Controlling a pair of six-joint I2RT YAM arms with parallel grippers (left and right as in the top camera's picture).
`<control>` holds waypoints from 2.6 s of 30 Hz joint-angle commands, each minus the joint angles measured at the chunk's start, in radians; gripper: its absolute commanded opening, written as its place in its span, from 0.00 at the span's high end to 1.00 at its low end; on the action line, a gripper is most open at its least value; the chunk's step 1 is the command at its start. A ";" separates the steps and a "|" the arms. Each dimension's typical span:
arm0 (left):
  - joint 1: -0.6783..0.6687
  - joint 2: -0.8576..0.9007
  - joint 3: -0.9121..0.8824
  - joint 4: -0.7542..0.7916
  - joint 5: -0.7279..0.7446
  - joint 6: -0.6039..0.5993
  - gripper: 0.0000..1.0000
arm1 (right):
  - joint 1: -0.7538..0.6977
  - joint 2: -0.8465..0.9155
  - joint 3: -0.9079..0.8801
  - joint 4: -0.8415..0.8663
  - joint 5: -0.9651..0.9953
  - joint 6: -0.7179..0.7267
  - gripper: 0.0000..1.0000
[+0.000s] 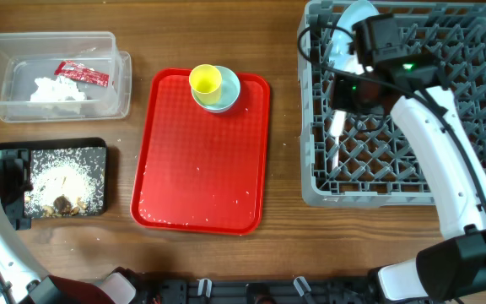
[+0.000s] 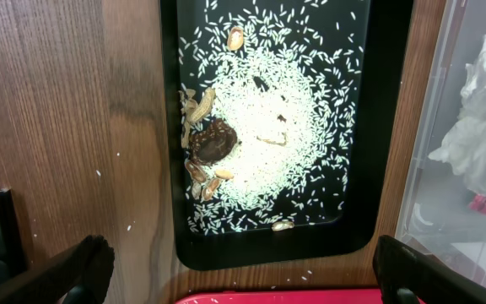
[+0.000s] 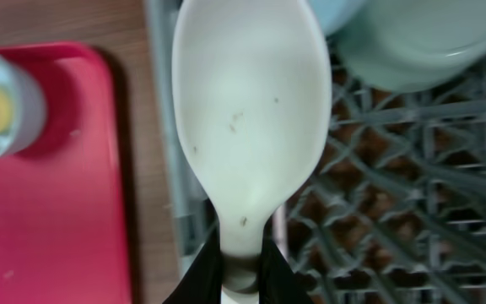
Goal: Sort waste into correct bins and load items into the dishwasher rack
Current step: 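Carry the spoon to the rack and release it beside the fork, then reach right gripper to the yellow cup and grasp it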
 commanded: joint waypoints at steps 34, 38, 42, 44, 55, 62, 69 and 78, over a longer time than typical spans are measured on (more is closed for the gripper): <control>0.005 -0.001 0.010 0.000 -0.003 -0.002 0.00 | 0.311 0.026 0.009 0.459 -0.449 0.020 0.16; 0.005 -0.001 0.010 0.000 -0.003 -0.002 0.00 | 0.363 0.245 0.334 0.236 -0.443 -0.059 0.15; 0.005 -0.001 0.010 0.000 -0.003 -0.002 0.00 | 0.374 0.522 0.762 -0.045 -0.425 -0.120 0.13; 0.005 -0.001 0.010 0.000 -0.003 -0.002 0.00 | 0.377 0.594 0.845 -0.055 -0.407 -0.133 0.13; 0.005 -0.001 0.010 0.000 -0.003 -0.002 0.00 | 0.524 0.740 0.844 0.196 0.035 -0.149 0.36; 0.005 -0.001 0.010 0.000 -0.003 -0.002 0.00 | 0.551 0.862 0.841 0.249 0.146 -0.148 0.48; 0.005 -0.001 0.010 0.000 -0.003 -0.002 0.00 | 0.551 0.898 0.839 0.258 0.143 -0.138 0.65; 0.005 -0.001 0.010 0.000 -0.003 -0.002 0.00 | 0.558 0.898 0.839 0.196 0.138 -0.113 0.83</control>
